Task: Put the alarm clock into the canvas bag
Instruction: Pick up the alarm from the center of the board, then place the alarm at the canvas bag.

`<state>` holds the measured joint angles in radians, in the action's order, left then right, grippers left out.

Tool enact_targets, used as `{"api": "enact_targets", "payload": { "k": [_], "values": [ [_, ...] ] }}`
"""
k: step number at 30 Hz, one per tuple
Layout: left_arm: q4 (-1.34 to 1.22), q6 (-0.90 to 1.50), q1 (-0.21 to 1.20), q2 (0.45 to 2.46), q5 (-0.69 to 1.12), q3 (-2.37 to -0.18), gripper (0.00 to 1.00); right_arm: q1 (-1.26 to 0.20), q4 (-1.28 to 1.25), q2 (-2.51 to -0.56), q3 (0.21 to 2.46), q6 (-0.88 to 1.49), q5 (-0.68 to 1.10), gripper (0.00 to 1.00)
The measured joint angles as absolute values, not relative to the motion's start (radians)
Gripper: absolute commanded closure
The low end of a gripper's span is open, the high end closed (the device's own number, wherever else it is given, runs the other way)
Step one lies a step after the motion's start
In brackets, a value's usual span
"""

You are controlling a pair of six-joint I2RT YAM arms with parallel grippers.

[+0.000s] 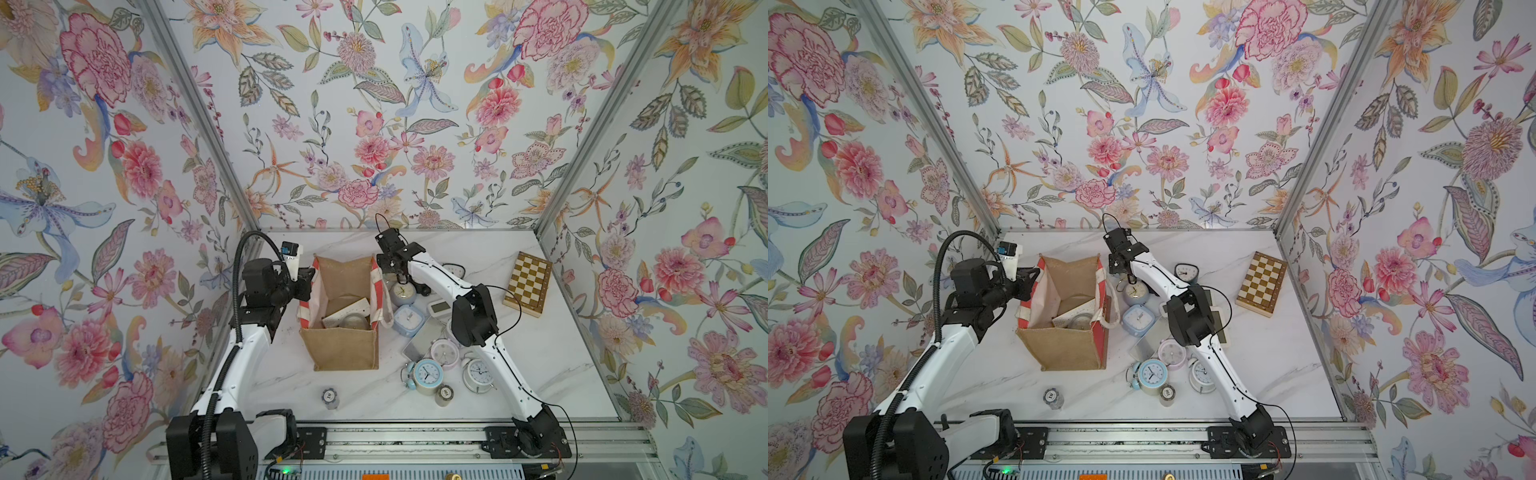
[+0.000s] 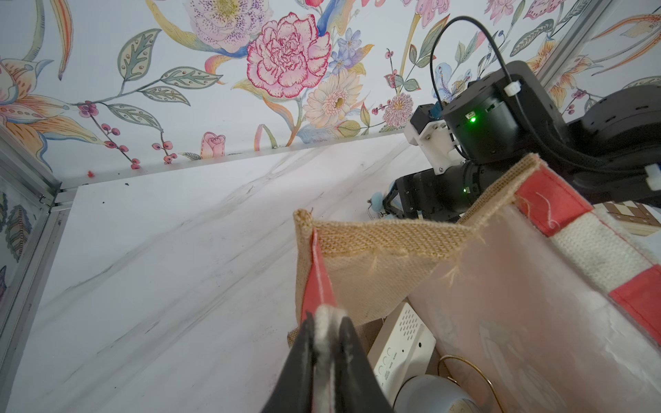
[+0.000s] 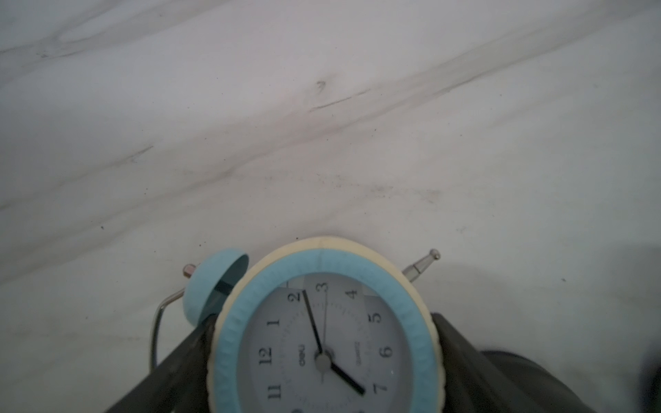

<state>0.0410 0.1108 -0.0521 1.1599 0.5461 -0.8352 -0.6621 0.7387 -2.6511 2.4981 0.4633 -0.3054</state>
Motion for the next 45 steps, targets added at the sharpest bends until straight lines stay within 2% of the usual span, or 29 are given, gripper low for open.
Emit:
{"api": "enact_targets", "payload": {
  "k": [4,12,24,30,36,45],
  "values": [
    [0.051,0.116,-0.052,1.16,0.543,-0.838,0.65,-0.658,0.753,-2.624,2.498,0.451,-0.307,0.35],
    [0.128,0.092,-0.052,1.19,0.544,-0.931,0.64,-0.657,0.766,-2.466,2.498,0.415,-0.331,0.37],
    [0.192,0.047,-0.052,1.29,0.545,-1.017,0.78,-0.658,0.766,-2.214,2.444,0.347,-0.401,0.38],
    [0.142,0.041,-0.052,1.293,0.57,-0.981,0.9,-0.683,0.767,-2.123,2.395,0.313,-0.42,0.38],
    [0.092,0.045,-0.052,1.27,0.582,-0.942,0.93,-0.779,0.773,-2.062,2.376,0.285,-0.396,0.39],
    [0.073,0.06,-0.052,1.262,0.6,-0.929,0.94,-0.935,0.773,-2.033,2.342,0.305,-0.271,0.4]
  ]
}}
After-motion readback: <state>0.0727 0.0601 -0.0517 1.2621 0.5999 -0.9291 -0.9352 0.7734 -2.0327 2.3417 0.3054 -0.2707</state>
